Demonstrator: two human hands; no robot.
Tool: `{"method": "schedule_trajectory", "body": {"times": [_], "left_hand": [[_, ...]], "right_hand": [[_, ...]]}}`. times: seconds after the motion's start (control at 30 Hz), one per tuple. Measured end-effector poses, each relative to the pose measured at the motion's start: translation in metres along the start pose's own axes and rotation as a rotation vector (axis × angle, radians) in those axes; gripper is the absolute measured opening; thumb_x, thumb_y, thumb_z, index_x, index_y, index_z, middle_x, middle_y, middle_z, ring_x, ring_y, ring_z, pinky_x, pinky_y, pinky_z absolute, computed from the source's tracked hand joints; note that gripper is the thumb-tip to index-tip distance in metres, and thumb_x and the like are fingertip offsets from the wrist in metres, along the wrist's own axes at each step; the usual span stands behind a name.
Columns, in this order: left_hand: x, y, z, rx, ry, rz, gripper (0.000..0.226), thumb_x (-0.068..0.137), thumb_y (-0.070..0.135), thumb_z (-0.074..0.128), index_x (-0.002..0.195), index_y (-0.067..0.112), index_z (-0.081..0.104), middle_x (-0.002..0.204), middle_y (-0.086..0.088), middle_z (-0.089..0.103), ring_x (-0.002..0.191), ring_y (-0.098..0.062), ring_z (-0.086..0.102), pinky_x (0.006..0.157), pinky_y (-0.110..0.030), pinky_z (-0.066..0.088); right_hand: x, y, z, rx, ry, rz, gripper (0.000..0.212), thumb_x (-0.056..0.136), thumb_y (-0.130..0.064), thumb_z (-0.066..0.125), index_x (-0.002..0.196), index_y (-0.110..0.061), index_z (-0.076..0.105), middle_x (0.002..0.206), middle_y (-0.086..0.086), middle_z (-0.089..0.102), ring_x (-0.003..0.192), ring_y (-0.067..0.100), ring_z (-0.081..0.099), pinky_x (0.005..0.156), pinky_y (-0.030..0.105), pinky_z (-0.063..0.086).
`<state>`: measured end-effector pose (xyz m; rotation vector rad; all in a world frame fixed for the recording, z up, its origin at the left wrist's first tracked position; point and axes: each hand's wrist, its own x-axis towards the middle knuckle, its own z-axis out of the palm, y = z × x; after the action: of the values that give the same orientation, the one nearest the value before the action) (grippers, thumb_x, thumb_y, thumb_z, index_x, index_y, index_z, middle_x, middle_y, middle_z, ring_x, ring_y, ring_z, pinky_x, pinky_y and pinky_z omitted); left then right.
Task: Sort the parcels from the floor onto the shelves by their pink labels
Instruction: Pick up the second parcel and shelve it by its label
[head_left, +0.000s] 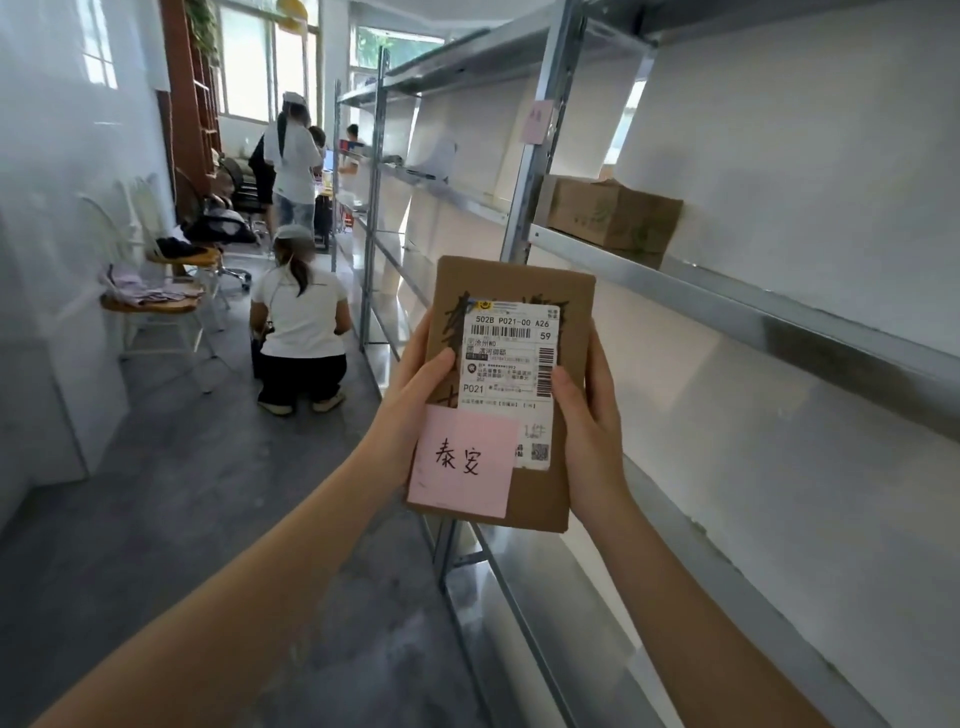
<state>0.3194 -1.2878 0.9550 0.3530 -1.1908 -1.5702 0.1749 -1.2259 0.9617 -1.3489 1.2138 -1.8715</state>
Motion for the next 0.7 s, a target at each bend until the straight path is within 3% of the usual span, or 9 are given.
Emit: {"method": "schedule_trajectory", "body": {"times": [0.33,0.47,0.6,0.7], "left_hand": [[0.101,-0.029,-0.082,0.009,-0.023,-0.092,0.05,0.092,0.02,0.046,0.138,0.036,0.035,0.106,-0.002,0.071,0.088,-0.022,0.07,0.068,-0.034,0.059],[0.158,-0.035,-0.114,-0.013,-0.097,-0.18,0.052,0.086,0.026,0.051,0.134,0.039,0.037,0.115,-0.01,0.067,0.092,-0.027,0.068,0.07,-0.038,0.058],[0.211,-0.053,-0.137,-0.039,-0.181,-0.268,0.049,0.089,0.024,0.049,0.135,0.038,0.037,0.11,-0.011,0.069,0.086,-0.027,0.069,0.066,-0.037,0.058],[0.241,-0.076,-0.146,-0.046,-0.254,-0.343,0.058,0.084,0.029,0.052,0.137,0.039,0.033,0.112,-0.011,0.068,0.085,-0.028,0.069,0.065,-0.037,0.058]], "right_hand": [[0.082,0.079,0.05,0.009,0.057,0.077,0.053,0.094,-0.02,0.049,0.142,-0.036,0.031,0.117,-0.016,0.061,0.095,0.0,0.066,0.071,0.02,0.054],[0.122,0.103,0.075,0.002,0.142,0.091,0.053,0.094,-0.019,0.048,0.141,-0.036,0.031,0.118,-0.016,0.06,0.096,0.0,0.066,0.072,0.021,0.055],[0.155,0.128,0.088,-0.063,0.253,0.11,0.053,0.093,-0.023,0.05,0.139,-0.041,0.032,0.122,-0.013,0.061,0.097,0.005,0.067,0.081,0.031,0.056],[0.173,0.15,0.086,-0.079,0.341,0.134,0.053,0.093,-0.022,0.05,0.14,-0.04,0.032,0.119,-0.016,0.061,0.097,0.002,0.066,0.078,0.027,0.055]]}}
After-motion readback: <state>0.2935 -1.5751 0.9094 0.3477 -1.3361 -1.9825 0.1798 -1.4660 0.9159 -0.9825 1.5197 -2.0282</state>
